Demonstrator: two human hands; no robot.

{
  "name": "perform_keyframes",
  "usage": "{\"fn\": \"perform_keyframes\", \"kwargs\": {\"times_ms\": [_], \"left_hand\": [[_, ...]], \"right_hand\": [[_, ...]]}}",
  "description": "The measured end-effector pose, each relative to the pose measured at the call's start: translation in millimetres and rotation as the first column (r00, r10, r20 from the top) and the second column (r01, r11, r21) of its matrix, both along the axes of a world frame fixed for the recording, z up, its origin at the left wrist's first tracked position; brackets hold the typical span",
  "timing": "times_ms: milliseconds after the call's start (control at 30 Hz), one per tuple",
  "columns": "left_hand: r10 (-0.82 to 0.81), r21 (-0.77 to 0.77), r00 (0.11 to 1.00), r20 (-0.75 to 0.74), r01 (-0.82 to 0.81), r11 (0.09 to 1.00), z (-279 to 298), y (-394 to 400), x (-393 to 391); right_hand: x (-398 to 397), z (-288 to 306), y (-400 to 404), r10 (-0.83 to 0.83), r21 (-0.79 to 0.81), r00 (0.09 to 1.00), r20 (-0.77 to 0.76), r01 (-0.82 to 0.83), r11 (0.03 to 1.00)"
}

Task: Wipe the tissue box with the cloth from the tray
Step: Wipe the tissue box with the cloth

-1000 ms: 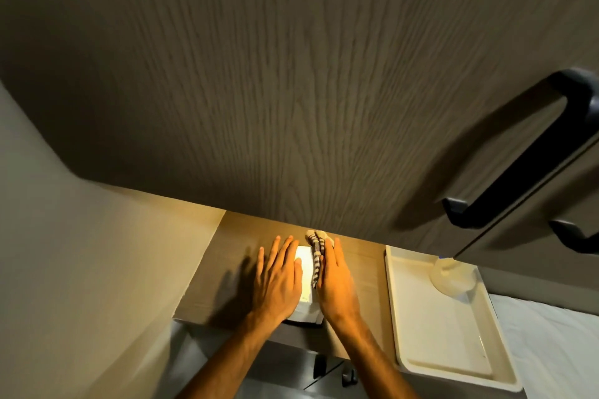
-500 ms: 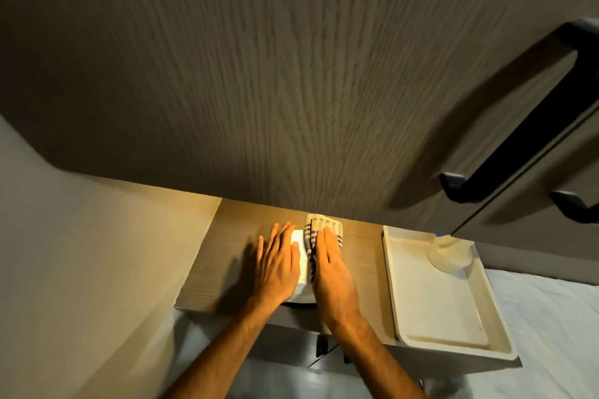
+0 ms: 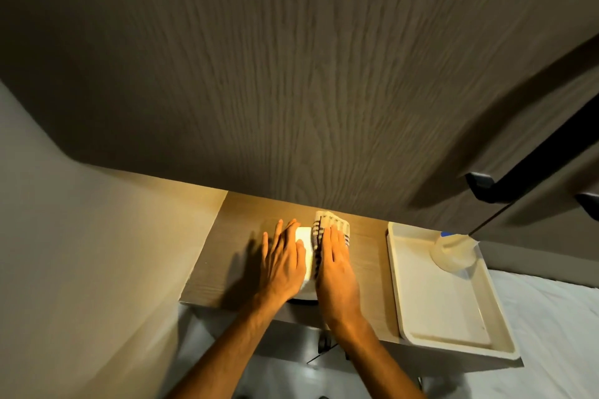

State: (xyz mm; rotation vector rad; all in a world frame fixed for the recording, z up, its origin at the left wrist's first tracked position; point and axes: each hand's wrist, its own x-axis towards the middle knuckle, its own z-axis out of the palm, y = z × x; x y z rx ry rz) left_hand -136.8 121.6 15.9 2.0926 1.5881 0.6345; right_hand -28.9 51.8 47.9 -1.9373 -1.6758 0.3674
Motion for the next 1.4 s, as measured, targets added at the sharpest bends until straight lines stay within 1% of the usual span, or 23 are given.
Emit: {"fn": "perform_keyframes", "kwargs": {"times_ms": [67,100,200,233,300,367,433,467,500,533,567,600,733,767,800,867,900,1000,1100,1167,1233,1333,1400], "left_hand": [[0.0,-0.005,0.999,0.044,0.0,1.0,0.7,-0.5,-0.9],[-0.014,-0.001,0.999,0.036,0.014,1.0,-0.5,0.2,-1.5],[-0.074,0.031,0.994,-0.082,0.077,0.997,-5.1,2.6,-4.1],[-0.072,0.032,0.995,-0.075,0.075,0.997,-4.9,2.8,-4.1],[-0.049,0.016,0.999,-0.022,0.05,0.999,-1.1,2.1,-2.5],[-0.029,-0.002,1.0,-0.001,0.029,1.0,1.2,1.4,-1.0],[-0.02,-0.008,1.0,0.002,0.02,1.0,1.3,1.2,-1.7],[-0.024,-0.006,1.0,-0.003,0.024,1.0,1.7,0.5,-2.1],[-0.033,0.002,0.999,-0.013,0.033,0.999,2.1,0.5,-2.5],[-0.048,0.013,0.998,-0.031,0.048,0.999,2.5,0.6,-3.2],[-0.064,0.026,0.996,-0.057,0.066,0.998,3.0,0.7,-3.2],[-0.077,0.03,0.994,-0.084,0.08,0.996,3.5,1.2,-3.1],[-0.099,0.02,0.987,-0.13,0.103,0.995,2.7,1.8,-3.2],[-0.091,0.013,0.988,-0.123,0.093,0.996,2.4,1.9,-2.6],[-0.078,0.005,0.991,-0.109,0.079,0.997,1.8,2.0,-2.9],[-0.065,0.002,0.994,-0.087,0.065,0.998,0.7,2.4,-1.3],[-0.062,-0.002,0.994,-0.087,0.062,0.998,0.1,2.2,-0.9],[-0.063,-0.02,0.99,-0.124,0.061,0.998,0.5,4.2,-2.0],[-0.068,-0.01,0.965,-0.255,0.068,0.998,7.3,6.1,-2.6],[-0.056,0.024,0.952,-0.299,0.066,0.998,18.3,7.6,0.4],[-0.071,0.064,0.953,-0.293,0.093,0.994,31.7,9.0,14.0],[-0.14,0.016,0.94,-0.31,0.153,0.988,45.7,13.5,39.3],[-0.189,-0.05,0.913,-0.36,0.184,0.982,47.6,14.7,55.0]], "right_hand": [[-11.5,-12.7,-18.4,0.01,0.029,0.983,0.184,-0.016,0.999],[-16.1,-17.7,-19.5,0.015,0.038,0.972,0.235,-0.024,0.999],[-13.2,-15.0,8.4,0.081,-0.009,0.957,0.278,-0.082,0.997],[-7.9,-10.1,20.2,0.103,-0.034,0.957,0.269,-0.098,0.995],[5.6,4.5,36.7,0.057,-0.036,0.986,0.158,-0.052,0.998],[13.6,15.4,36.2,-0.044,0.025,0.987,-0.157,0.048,0.999],[9.7,14.6,21.3,-0.059,0.057,0.945,-0.321,0.082,0.995],[4.5,8.8,10.0,-0.062,0.045,0.947,-0.315,0.08,0.996],[-2.3,2.5,-0.6,-0.073,0.022,0.969,-0.237,0.08,0.997],[-8.7,-5.8,-8.6,-0.065,0.022,0.996,-0.054,0.066,0.998],[-13.3,-13.2,-11.9,-0.041,0.03,0.991,0.129,0.037,0.999],[-15.3,-17.2,-8.0,-0.011,0.044,0.975,0.222,0.001,0.999],[-0.5,-2.9,35.1,0.019,0.028,0.983,0.183,-0.024,0.999],[7.6,0.3,43.6,-0.041,0.016,0.993,0.11,0.04,0.999],[13.5,2.2,49.7,-0.118,-0.022,0.993,-0.023,0.117,0.993],[21.9,2.0,53.4,-0.231,-0.121,0.935,-0.269,0.205,0.971],[24.4,-0.3,52.7,-0.248,-0.137,0.907,-0.339,0.213,0.967],[33.1,-9.8,45.5,-0.291,-0.145,0.831,-0.475,0.253,0.957],[56.1,-22.3,33.9,-0.424,-0.214,0.652,-0.629,0.378,0.901],[75.3,-35.0,24.3,-0.501,-0.304,0.5,-0.707,0.425,0.853],[88.1,-46.3,13.1,-0.525,-0.375,0.376,-0.763,0.404,0.834],[87.1,-55.2,10.0,-0.515,-0.419,0.253,-0.819,0.351,0.837],[79.6,-56.9,7.8,-0.479,-0.407,0.21,-0.852,0.311,0.859]]}}
